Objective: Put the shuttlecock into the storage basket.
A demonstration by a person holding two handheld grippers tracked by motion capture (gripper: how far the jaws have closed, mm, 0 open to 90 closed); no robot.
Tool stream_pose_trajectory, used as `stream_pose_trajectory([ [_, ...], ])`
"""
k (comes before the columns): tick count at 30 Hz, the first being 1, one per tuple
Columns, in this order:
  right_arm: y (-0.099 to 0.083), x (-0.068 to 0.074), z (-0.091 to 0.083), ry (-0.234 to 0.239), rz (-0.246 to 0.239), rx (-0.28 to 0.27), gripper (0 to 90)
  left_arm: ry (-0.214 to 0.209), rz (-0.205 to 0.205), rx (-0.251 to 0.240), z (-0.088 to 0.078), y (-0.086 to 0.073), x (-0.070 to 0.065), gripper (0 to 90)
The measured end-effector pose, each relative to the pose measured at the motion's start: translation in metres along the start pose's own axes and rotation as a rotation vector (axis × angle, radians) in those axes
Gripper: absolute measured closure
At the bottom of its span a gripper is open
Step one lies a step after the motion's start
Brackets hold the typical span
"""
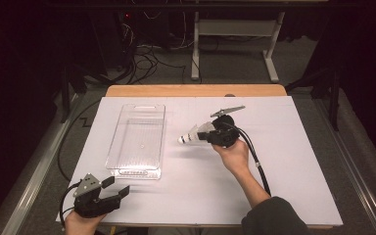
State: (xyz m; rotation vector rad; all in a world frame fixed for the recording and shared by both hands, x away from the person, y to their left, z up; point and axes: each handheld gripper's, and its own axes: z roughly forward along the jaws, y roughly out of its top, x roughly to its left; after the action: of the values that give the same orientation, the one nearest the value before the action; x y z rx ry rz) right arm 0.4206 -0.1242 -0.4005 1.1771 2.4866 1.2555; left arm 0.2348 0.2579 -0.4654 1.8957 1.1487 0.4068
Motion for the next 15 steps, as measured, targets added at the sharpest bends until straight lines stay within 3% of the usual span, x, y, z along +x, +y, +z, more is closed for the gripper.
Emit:
stream_pose_trajectory([
  [15, 0.0076, 0.0055, -0.0015, 0.022, -0.009, -0.008, 89.2, -0.004, 0.003, 0.002, 0.0005, 0.0004, 0.0003, 32.8],
])
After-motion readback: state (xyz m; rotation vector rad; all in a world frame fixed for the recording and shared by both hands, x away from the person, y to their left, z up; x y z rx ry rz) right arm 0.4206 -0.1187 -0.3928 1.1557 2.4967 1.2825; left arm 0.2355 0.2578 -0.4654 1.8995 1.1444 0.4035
